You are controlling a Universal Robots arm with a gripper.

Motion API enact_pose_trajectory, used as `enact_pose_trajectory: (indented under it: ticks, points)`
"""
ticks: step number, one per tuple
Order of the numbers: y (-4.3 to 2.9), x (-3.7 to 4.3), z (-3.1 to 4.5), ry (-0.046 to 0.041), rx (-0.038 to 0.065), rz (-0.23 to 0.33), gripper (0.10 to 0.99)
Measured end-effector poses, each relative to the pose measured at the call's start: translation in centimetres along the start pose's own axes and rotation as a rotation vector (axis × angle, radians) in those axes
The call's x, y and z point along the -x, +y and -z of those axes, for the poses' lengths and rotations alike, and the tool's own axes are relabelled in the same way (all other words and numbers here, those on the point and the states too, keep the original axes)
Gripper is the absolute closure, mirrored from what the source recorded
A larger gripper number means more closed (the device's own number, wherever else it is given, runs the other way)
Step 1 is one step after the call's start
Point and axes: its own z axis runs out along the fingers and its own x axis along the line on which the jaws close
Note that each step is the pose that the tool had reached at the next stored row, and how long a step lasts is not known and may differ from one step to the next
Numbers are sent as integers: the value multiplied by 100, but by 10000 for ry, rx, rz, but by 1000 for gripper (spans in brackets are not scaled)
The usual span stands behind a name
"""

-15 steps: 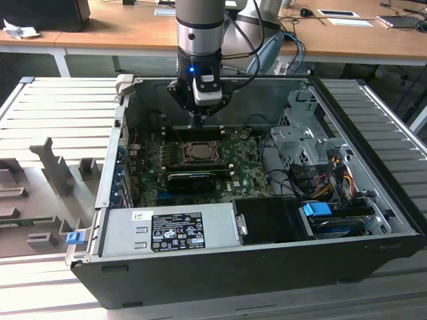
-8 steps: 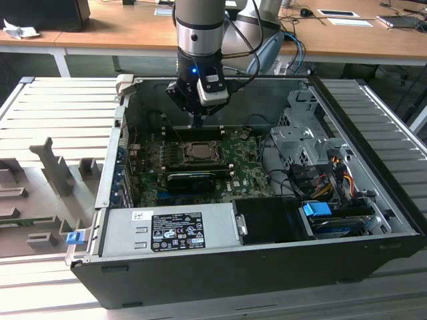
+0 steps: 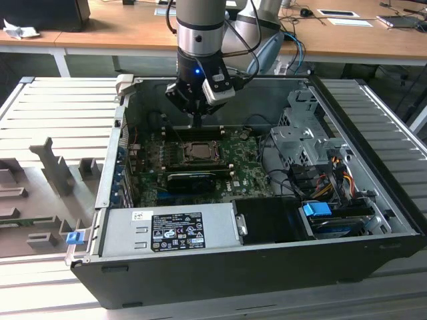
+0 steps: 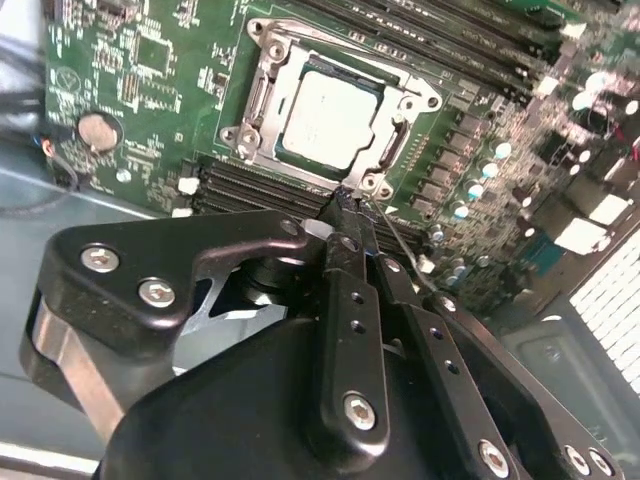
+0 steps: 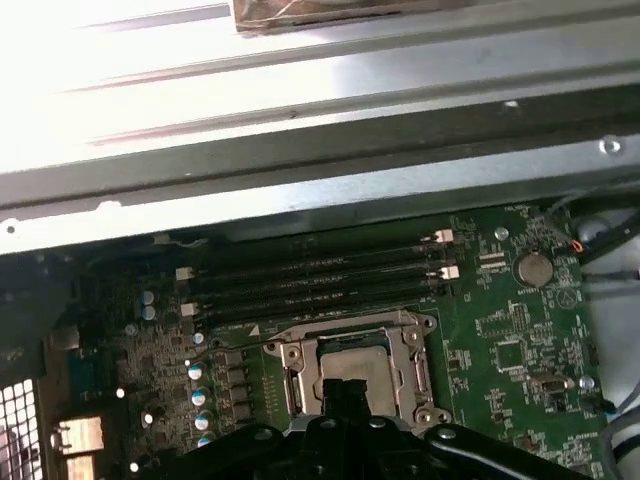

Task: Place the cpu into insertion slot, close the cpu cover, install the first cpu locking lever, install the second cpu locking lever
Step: 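Install the first cpu locking lever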

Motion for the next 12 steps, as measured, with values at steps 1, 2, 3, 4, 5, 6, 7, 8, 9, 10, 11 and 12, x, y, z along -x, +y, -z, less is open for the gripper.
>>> enact_pose_trajectory:
  ticks: [1,2,3,4,5,6,7,8,9,10,11,12]
  points:
    - [0,0,0,8,0,121,980]
    - [0,0,-1,19,0,275,980]
    - [0,0,-1,27,1,392,980]
    - [0,0,-1,35,0,520,980]
    - [-1,0,-2,40,1,594,980]
    - [-1,0,-2,48,1,704,980]
    - [-1,-1,-3,56,1,822,980]
    - [-3,-13,-4,63,2,932,980]
    - [-4,-22,-5,66,2,974,980]
    - [-6,-40,-5,68,2,1012,980]
    - [-10,-67,-6,75,2,1105,980]
    - [-11,-75,-8,83,1,1205,980]
